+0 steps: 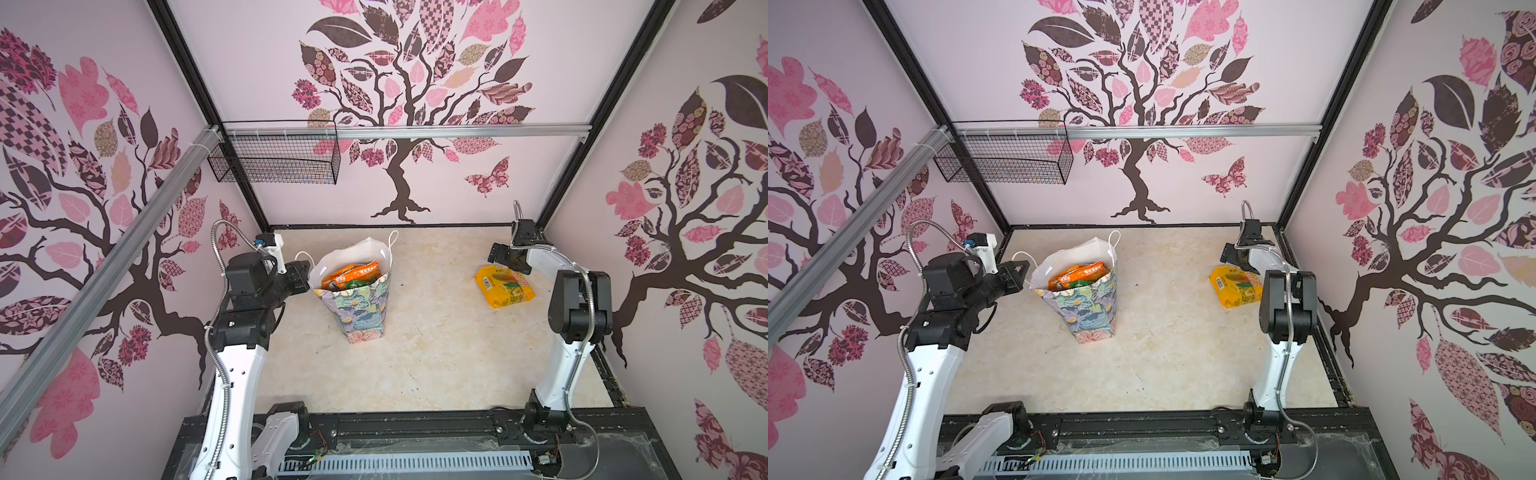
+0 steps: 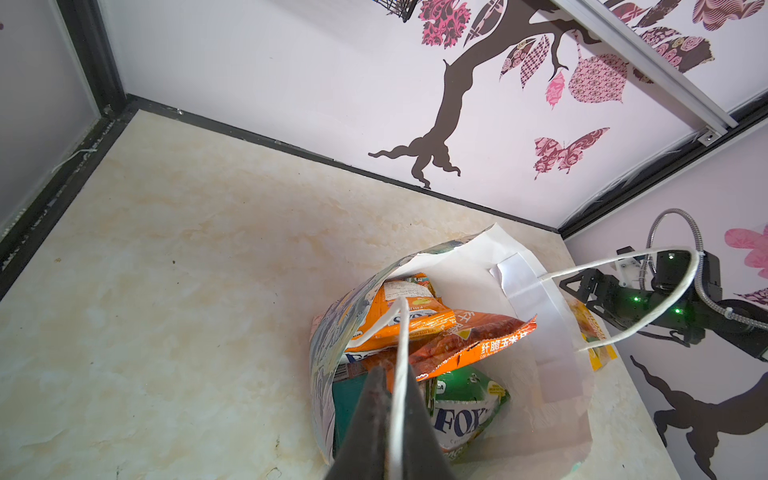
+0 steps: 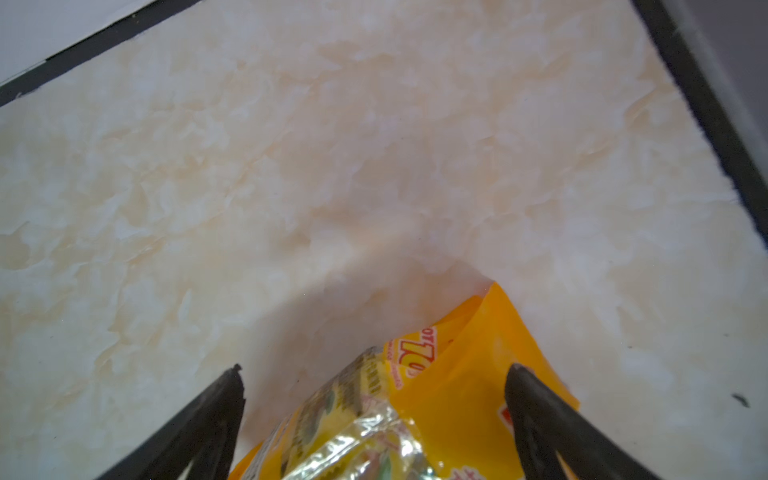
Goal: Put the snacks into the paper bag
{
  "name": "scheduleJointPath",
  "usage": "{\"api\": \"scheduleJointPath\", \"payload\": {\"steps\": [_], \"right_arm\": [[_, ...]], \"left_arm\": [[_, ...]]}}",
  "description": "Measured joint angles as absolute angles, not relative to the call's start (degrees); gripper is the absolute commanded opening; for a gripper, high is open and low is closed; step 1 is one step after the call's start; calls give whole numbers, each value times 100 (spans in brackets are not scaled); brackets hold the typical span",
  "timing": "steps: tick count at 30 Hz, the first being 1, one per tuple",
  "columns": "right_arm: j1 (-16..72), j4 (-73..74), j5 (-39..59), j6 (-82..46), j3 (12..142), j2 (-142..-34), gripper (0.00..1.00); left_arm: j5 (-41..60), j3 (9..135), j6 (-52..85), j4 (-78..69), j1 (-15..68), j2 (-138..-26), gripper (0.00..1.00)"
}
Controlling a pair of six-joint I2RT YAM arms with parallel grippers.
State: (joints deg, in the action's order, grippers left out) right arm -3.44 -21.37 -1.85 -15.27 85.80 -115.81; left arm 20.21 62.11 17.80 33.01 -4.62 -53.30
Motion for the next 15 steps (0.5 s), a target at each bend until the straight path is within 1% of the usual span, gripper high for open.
{"api": "scheduleJointPath", "payload": {"steps": [8, 15], "right_arm": [[-185, -2040, 530, -1525, 8215, -11544, 96], [423, -1697, 864, -1647, 7325, -10967, 96]], "left_arm": [[2071, 6211, 1796, 3301, -462, -5334, 10], [2073, 6211, 1796, 3301, -462, -5341, 10]]}}
